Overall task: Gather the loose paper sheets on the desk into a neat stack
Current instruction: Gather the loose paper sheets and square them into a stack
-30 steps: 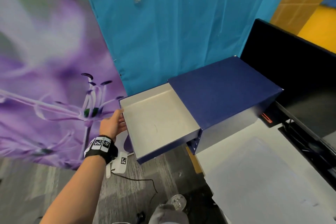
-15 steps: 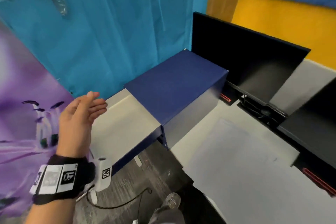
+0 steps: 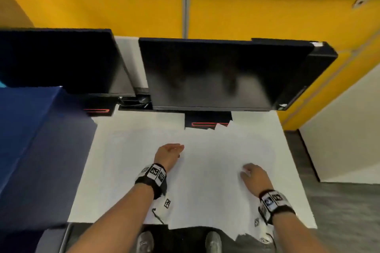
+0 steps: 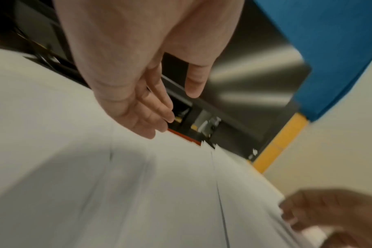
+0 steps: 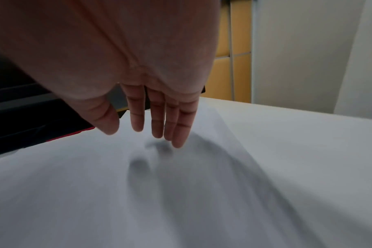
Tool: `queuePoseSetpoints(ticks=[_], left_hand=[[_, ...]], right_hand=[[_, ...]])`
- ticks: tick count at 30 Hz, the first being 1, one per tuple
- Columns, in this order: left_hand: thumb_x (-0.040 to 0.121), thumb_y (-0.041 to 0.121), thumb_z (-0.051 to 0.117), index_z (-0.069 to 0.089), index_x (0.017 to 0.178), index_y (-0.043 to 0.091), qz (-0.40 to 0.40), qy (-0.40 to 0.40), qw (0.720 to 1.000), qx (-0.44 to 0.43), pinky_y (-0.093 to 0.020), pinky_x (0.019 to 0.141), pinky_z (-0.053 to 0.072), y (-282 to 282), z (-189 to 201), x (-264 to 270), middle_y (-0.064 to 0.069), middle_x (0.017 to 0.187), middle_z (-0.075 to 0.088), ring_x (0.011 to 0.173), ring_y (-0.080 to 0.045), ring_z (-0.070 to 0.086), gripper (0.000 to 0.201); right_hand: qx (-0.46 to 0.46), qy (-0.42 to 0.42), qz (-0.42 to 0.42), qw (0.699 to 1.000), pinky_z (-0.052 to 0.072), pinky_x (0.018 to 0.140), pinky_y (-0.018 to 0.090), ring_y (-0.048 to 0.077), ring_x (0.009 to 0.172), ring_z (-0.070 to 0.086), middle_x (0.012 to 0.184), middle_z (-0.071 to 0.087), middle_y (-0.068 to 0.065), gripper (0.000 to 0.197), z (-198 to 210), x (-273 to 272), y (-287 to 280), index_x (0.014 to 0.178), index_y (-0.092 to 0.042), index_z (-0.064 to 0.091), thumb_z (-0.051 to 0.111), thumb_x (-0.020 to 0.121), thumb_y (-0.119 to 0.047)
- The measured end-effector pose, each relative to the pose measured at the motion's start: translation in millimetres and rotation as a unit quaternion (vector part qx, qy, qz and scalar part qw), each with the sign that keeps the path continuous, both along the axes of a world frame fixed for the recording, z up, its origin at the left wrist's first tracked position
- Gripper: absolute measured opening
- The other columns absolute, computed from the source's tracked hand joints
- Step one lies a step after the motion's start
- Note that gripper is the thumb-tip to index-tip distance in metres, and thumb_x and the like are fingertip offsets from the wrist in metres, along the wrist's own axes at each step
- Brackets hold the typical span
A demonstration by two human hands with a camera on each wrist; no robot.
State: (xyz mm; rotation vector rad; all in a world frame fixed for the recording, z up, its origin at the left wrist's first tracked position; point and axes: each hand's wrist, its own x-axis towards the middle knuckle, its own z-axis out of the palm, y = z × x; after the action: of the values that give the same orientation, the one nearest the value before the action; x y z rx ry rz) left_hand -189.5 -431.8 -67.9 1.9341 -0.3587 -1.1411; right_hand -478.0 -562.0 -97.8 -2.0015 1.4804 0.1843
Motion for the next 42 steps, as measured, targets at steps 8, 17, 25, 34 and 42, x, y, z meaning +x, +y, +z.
queuePoseSetpoints(ticks=[8,17,25,34,42], left_hand=[[0.081,0.043,0.068,0.064,0.127,0.020,-0.093,-0.093,0.981,0.140,-0.029,0.104,0.040,-48.9,-42.0,-21.7,0.000,0.134,0.062,0.124,-0.023,0.056,0.052],[0.068,0.059,0.066,0.071,0.111,0.032,-0.097,-0.110,0.976,0.159,-0.026,0.094,0.049,-63.1,-56.7,-42.0,0.012,0.111,0.070,0.106,-0.015,0.065,0.050],[0.083,0.051,0.059,0.066,0.110,0.029,-0.129,-0.164,0.966,0.150,-0.023,0.084,0.046,-54.0,-50.8,-37.5,0.014,0.093,0.064,0.091,-0.012,0.060,0.035],[0.080,0.058,0.056,0.052,0.131,0.019,-0.199,-0.249,0.924,0.210,-0.039,0.100,0.046,-24.7,-56.5,-56.6,-0.005,0.130,0.051,0.121,-0.024,0.050,0.064],[0.090,0.047,0.055,0.038,0.139,0.007,-0.158,-0.215,0.934,0.238,-0.041,0.103,0.042,-0.9,-63.7,-64.5,-0.014,0.138,0.046,0.126,-0.032,0.049,0.066]], right_hand=[[-0.033,0.056,-0.201,0.977,0.040,0.103,0.047,0.037,0.128,0.042,0.138,0.044,0.017,0.066,-23.3,0.5,-58.0,0.140,-0.013,0.042,0.063,0.086,-0.043],[0.028,0.057,-0.297,0.953,0.038,0.102,0.047,0.040,0.128,0.039,0.139,0.038,0.022,0.069,-31.4,21.3,-93.4,0.141,-0.003,0.038,0.060,0.088,-0.040],[0.019,0.010,-0.233,0.972,0.035,0.107,0.049,0.044,0.129,0.039,0.142,0.037,0.024,0.066,-33.9,10.9,-65.9,0.146,-0.003,0.036,0.059,0.092,-0.034],[0.075,-0.012,-0.158,0.985,0.042,0.107,0.043,0.040,0.125,0.049,0.140,0.041,0.023,0.068,-45.1,1.6,-13.2,0.149,-0.008,0.035,0.059,0.092,-0.037],[0.091,-0.005,-0.043,0.995,0.040,0.077,0.029,0.021,0.085,0.049,0.103,0.054,0.013,0.051,-43.1,-17.8,28.7,0.136,-0.003,0.042,0.058,0.092,-0.023]])
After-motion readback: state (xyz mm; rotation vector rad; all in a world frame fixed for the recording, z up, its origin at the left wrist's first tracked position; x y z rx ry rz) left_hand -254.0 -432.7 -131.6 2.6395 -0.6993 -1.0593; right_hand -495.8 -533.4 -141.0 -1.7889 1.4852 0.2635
